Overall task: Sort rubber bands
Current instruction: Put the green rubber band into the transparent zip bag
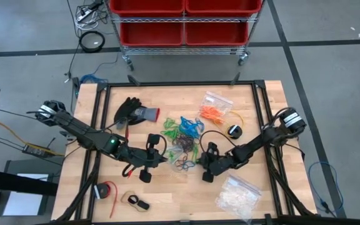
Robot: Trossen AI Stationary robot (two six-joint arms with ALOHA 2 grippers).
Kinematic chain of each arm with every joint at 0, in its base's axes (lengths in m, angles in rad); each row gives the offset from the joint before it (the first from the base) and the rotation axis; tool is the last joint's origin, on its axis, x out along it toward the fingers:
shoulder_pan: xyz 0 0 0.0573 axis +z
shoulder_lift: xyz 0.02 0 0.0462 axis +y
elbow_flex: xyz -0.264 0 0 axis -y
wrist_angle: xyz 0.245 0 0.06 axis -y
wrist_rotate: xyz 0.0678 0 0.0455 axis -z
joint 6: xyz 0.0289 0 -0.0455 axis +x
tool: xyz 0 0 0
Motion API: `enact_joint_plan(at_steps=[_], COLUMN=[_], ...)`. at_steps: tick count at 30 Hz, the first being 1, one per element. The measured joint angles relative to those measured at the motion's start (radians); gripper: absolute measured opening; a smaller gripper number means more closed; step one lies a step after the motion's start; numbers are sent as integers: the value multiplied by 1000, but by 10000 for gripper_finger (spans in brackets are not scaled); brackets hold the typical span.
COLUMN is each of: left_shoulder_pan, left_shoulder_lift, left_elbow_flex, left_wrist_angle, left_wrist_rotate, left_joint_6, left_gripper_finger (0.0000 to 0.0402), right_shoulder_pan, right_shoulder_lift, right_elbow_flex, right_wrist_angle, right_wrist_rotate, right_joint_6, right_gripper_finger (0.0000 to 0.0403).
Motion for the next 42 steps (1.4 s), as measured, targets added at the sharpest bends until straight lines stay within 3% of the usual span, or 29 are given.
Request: enact_joint_plan(at_steps=[7,14,23,28,32,42], left_shoulder_pan=[0,0,0,0,0,0], left_shoulder_lift=[0,0,0,0,0,0], left_elbow_flex=[0,0,0,0,0,0], left_wrist_angle=[4,7,6,6,5,6], left_wrist_rotate=[0,0,0,0,0,0], left_joint_6=[0,0,0,0,0,0], left_gripper_finger=[15,15,15,15,15,15], right_shoulder_pan=[2,-18,-128,-187,-200,-166], right_shoulder_lift=[-187,-295,-158,-63,-29,-59], right_elbow_flex=[12,188,501,615,660,668], right_wrist_angle=[-186,-124,-123,-211,-317,-378], right_wrist_rotate=[-29,-12,-98,-185,-197,-131], right_joint_6=[36,-235,-498,-477,-419,-417], right_gripper_finger=[3,1,1,2,7,104])
